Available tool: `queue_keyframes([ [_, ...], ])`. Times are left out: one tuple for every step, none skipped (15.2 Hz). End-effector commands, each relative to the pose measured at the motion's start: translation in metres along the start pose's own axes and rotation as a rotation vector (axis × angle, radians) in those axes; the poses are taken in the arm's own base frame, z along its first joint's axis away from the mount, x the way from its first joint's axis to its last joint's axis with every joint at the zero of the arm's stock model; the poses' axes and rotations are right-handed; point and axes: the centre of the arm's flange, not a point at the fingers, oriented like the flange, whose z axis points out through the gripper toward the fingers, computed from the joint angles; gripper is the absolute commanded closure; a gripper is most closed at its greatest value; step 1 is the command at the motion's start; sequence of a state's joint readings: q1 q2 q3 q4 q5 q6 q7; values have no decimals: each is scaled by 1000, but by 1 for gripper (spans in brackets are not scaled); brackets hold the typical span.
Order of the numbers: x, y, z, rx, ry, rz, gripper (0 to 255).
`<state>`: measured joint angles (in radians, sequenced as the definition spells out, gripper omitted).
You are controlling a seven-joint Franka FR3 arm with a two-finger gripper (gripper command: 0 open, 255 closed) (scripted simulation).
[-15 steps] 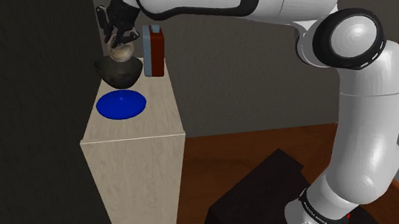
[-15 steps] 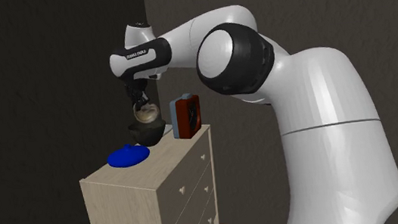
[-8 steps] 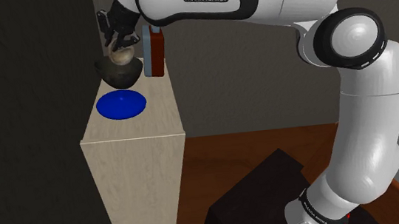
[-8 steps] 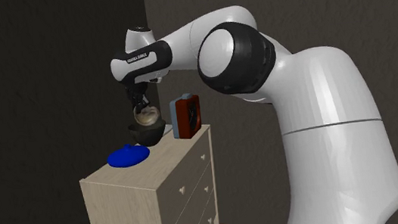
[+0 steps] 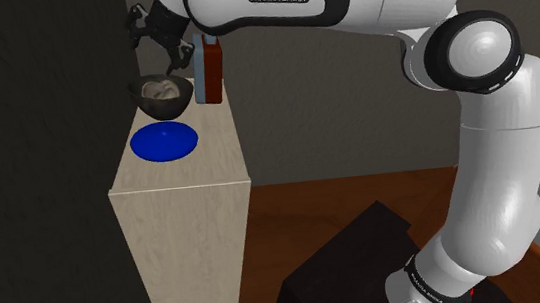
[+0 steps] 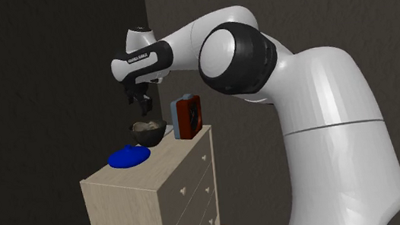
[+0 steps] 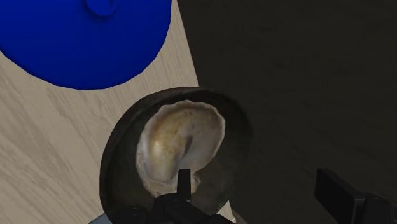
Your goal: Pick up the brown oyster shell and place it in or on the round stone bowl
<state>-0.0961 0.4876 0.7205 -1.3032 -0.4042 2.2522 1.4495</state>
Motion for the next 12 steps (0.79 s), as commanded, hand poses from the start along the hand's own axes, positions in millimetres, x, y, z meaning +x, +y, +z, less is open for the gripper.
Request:
queue_keyframes([
  [0,0,-13,0,0,0,0],
  [0,0,-26,0,0,0,0],
  [0,0,-40,0,0,0,0],
  [0,0,-50,0,0,0,0],
  [0,0,-50,0,0,0,0],
  [0,0,-50,0,0,0,0],
  [0,0,-50,0,0,0,0],
  [0,0,-50,0,0,0,0],
  [0,0,-50,0,0,0,0],
  [0,0,-50,0,0,0,0],
  [0,0,-50,0,0,0,0],
  [0,0,-50,0,0,0,0],
])
